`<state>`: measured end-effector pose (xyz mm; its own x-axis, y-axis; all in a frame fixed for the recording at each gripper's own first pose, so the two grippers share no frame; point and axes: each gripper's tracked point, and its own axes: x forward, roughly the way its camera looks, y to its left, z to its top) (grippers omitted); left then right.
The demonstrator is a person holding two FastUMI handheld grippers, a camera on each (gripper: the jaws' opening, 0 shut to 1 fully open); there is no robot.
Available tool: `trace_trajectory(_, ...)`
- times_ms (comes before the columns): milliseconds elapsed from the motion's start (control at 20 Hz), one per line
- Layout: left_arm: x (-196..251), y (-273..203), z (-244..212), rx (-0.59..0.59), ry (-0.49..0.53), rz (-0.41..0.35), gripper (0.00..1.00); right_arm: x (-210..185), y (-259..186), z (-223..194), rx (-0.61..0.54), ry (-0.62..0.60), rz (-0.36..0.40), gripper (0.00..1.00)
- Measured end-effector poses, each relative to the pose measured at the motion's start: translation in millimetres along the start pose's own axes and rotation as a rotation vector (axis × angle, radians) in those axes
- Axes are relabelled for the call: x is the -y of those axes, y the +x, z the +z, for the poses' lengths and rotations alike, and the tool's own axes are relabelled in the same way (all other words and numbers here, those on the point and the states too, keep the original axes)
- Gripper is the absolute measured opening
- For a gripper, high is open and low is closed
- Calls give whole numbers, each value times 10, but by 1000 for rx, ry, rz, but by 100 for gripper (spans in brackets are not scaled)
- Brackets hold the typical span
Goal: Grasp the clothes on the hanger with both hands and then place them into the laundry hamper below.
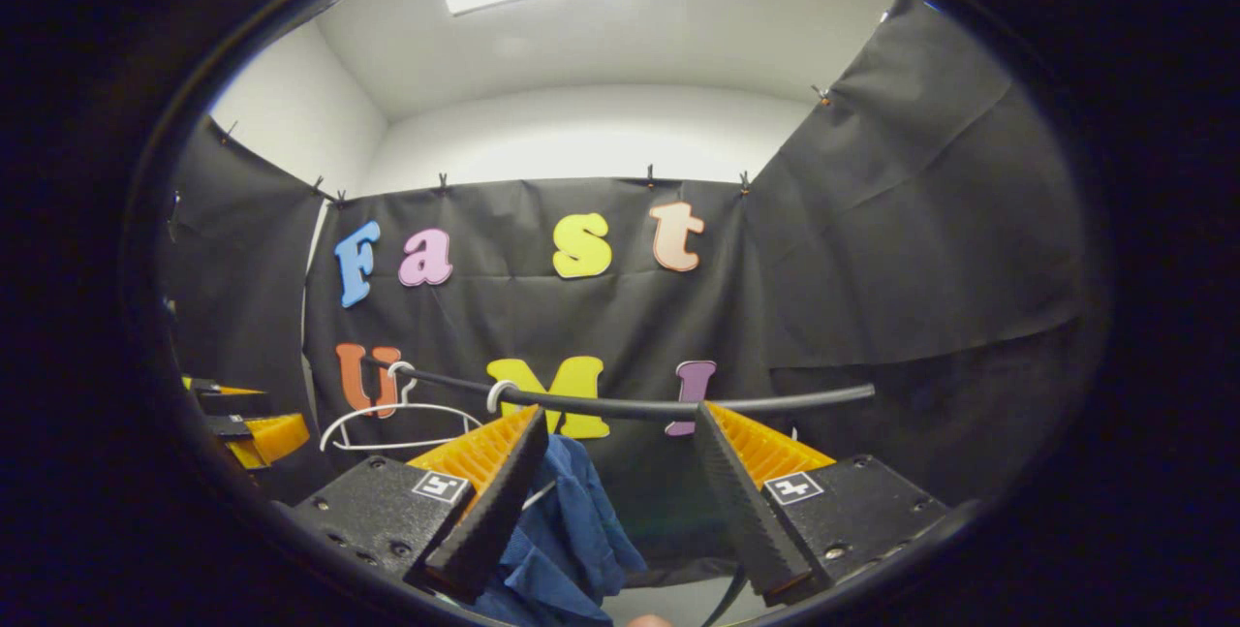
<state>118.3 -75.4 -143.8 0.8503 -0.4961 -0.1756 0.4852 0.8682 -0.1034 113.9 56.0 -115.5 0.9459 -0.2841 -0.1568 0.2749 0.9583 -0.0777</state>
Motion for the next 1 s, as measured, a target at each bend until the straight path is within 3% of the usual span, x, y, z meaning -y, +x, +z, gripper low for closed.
trace_trajectory(50, 86, 23, -32, -9, -10, -23, 100, 21, 21, -52, -4, -13, -4, 95)
trace_trajectory(200, 285, 82, -118, -28, -17, -29, 96, 10, 98, -175, -24, -48, 27, 97)
trace_trajectory(250, 369, 79, -145, -37, -21, -27, 100, 35, 159, -227, -36, -51, 40, 98)
trace_trajectory(450, 842, 100, -308, -78, -51, -54, 100, 79, 327, -477, -80, -31, 109, 95)
trace_trajectory(500, 934, 112, -351, -90, -52, -59, 92, 93, 358, -524, -83, -28, 127, 95)
trace_trajectory(600, 1117, 134, -441, -113, -61, -71, 100, 132, 436, -615, -92, -22, 147, 95)
trace_trajectory(700, 1282, 177, -501, -129, -71, -81, 96, 163, 499, -703, -103, -16, 164, 95)
trace_trajectory(800, 1381, 239, -543, -137, -75, -88, 100, 193, 572, -776, -114, -13, 178, 95)
trace_trajectory(850, 1434, 262, -563, -141, -77, -91, 96, 184, 605, -799, -119, -11, 190, 94)
trace_trajectory(950, 1504, 305, -597, -142, -62, -84, 100, 153, 641, -854, -119, -21, 209, 94)
trace_trajectory(1000, 1522, 307, -615, -142, -58, -78, 100, 155, 654, -870, -115, -29, 218, 98)
